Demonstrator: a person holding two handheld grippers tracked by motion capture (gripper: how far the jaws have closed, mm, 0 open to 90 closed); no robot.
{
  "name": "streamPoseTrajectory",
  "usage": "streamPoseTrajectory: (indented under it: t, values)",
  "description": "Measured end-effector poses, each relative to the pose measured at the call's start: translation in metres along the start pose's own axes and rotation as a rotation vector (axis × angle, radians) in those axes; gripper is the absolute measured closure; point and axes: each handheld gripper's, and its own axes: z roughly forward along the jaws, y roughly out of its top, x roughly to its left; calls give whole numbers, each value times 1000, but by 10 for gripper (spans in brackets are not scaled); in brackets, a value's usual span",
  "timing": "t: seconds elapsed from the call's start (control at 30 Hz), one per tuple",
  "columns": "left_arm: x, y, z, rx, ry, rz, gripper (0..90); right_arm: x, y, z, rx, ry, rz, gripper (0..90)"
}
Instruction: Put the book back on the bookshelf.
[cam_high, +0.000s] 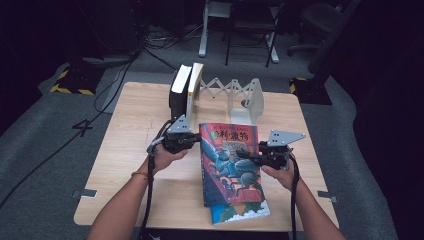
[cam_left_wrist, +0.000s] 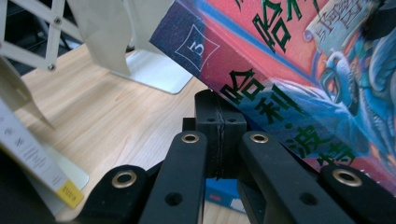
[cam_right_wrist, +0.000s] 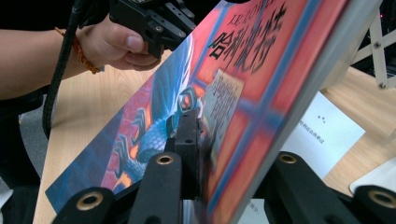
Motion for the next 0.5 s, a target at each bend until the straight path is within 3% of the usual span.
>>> streamPoseTrajectory:
  t: [0.17,0.3,0.5]
  values:
    - [-4,6,0,-9,-1,9,898,-3,6,-2,-9,-12,8,715]
    - [-5,11,-1,-14,-7,22,898,-4,13,-4,-20,-39,3,785]
    - [-6,21,-2,-9,19,42,898,-2,20,-4,1,-92,-33,816]
